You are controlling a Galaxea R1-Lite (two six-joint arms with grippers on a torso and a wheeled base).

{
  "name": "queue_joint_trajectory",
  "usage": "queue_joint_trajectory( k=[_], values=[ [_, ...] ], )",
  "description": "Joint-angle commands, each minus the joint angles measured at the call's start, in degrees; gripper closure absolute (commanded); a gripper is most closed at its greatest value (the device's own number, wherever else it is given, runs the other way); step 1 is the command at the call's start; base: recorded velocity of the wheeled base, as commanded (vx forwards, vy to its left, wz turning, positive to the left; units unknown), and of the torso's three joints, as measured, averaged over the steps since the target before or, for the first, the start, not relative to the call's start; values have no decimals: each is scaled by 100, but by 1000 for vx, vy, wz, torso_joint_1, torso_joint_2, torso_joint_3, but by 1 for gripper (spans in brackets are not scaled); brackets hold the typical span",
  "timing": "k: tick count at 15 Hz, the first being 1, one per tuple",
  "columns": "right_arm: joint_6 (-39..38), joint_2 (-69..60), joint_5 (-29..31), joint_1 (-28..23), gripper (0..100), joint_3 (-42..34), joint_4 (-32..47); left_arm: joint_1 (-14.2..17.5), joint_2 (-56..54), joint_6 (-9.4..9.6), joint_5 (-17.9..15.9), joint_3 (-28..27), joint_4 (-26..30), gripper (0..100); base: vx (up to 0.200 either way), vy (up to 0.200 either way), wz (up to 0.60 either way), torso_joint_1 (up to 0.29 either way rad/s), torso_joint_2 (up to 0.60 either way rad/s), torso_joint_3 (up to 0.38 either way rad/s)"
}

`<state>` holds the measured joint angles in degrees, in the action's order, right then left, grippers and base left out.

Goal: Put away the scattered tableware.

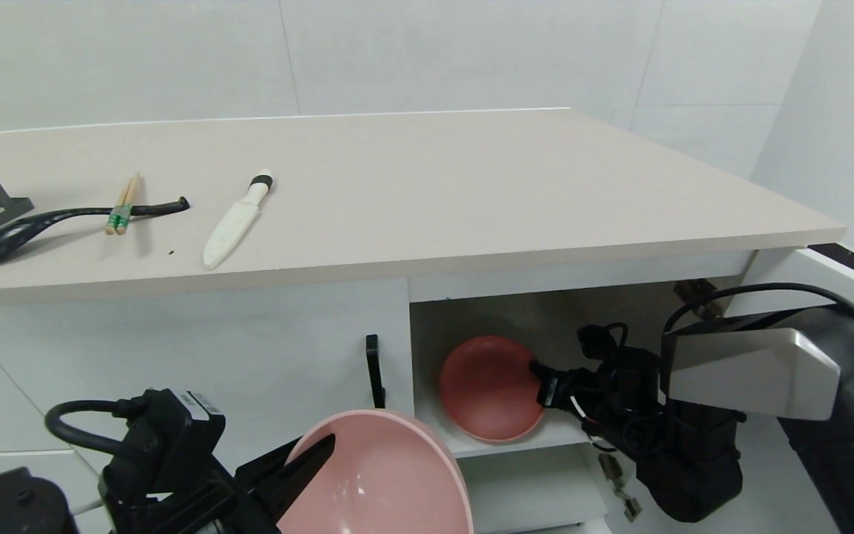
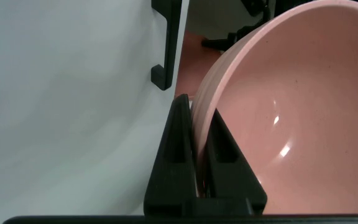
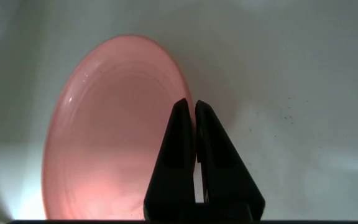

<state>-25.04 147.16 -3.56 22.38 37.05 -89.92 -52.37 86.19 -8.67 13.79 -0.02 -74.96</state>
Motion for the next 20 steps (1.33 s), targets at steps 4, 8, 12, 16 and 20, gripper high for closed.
queue_joint_trajectory(
  k=[4, 8, 12, 16, 20],
  values=[
    [-203, 199, -22, 29, 100, 312, -8, -1, 3, -3, -8, 2, -27, 100, 0, 0, 0, 0, 0, 0],
    [-124, 497, -4, 29, 100, 778, -8, -10, 12, -3, 1, 2, -36, 100, 0, 0, 0, 0, 0, 0],
    [430, 620, -4, -59, 0, 769, -8, -10, 3, -3, 1, 2, -54, 100, 0, 0, 0, 0, 0, 0],
    [1405, -179, -40, -67, 0, 136, -8, -133, 3, -3, 1, 2, -142, 100, 0, 0, 0, 0, 0, 0],
    [1484, -2087, -57, 495, 0, -1666, -8, -590, 65, 32, -25, 2, -291, 100, 0, 0, 0, 0, 0, 0]
  ],
)
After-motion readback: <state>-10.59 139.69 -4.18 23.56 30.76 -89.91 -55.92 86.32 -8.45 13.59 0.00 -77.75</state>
